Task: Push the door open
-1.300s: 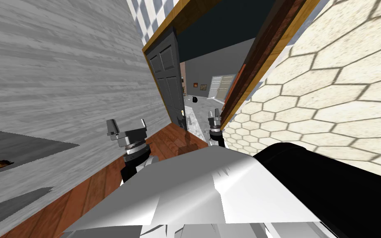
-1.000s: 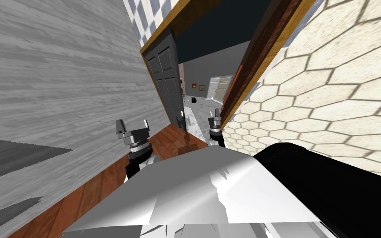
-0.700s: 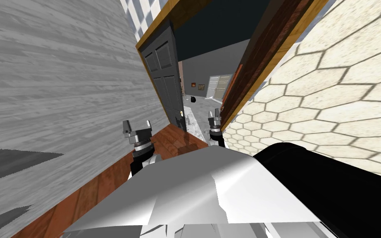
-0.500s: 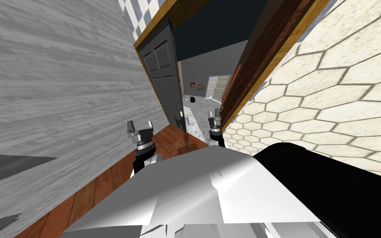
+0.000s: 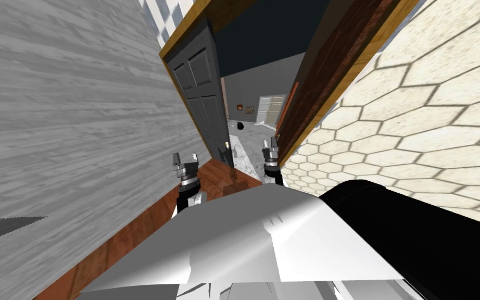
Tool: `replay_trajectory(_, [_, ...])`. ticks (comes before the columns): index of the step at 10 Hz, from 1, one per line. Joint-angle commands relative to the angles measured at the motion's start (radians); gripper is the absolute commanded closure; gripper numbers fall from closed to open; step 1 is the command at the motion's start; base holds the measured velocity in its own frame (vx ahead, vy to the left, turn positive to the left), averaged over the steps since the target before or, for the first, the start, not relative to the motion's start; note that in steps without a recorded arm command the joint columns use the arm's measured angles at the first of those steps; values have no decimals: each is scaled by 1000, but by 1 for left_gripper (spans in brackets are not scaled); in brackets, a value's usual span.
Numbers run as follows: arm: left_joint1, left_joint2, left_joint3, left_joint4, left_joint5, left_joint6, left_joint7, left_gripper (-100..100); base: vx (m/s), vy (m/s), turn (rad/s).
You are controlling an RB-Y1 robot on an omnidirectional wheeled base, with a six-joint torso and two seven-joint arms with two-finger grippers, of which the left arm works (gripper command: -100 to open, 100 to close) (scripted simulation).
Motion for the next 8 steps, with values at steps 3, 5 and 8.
replay_trajectory(3, [-41,7,-17,108,4,-18,-9,-100,84,63,-109])
replay_trajectory(5, [-69,11,-25,163,7,-27,-13,-100,89,62,-132])
replay_trajectory(8, [-83,12,-30,208,8,-32,-16,-100,50,34,-44])
